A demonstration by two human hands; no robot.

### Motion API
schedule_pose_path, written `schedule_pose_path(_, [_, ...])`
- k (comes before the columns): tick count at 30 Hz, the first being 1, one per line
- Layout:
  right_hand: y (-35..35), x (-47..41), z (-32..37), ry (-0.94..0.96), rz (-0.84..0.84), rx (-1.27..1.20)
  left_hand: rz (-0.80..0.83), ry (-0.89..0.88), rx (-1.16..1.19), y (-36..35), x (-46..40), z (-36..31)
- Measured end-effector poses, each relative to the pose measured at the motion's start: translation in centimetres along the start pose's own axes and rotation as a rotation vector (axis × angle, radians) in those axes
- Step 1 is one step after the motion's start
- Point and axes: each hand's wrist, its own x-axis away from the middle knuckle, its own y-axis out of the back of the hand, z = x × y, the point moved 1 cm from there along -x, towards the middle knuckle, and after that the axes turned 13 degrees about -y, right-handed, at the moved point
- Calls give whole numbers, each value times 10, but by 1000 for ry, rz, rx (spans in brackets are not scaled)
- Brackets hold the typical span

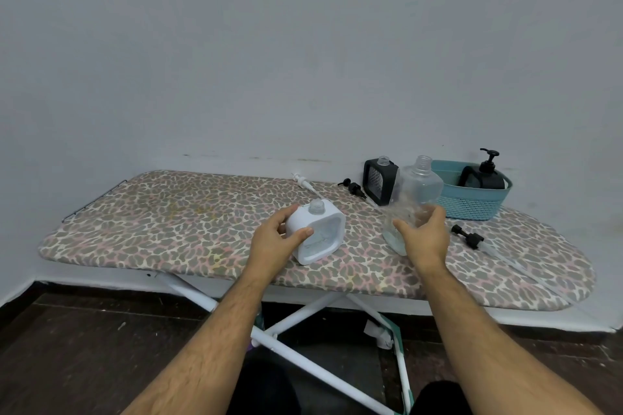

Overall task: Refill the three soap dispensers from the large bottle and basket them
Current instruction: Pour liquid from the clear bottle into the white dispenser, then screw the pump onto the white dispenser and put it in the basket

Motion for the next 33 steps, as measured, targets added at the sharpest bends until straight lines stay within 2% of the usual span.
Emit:
schedule_pose_path(11, [40, -6, -12, -11, -73, 26, 6, -11, -51, -3, 4, 0])
schedule_pose_path(16, [42, -9, -14, -13, -35, 50, 63, 9, -34, -3, 7, -1])
schedule_pose_path(19, [40, 3, -11, 2, -128, 93, 63, 15, -33, -2, 6, -1])
schedule_pose_path(22, [36, 27, -6, 178, -341, 107, 42, 11, -27, -3, 5, 1])
schedule_pose_path(24, [26, 45, -1, 345, -385, 101, 26, 14, -28, -4, 4, 3])
schedule_pose_path(28, [-8, 66, 16, 520, -106, 109, -8, 31, -12, -3, 0, 10])
schedule_pose_path(33, [-47, 64, 48, 442, 117, 30, -64, 29, 7, 11, -12, 22])
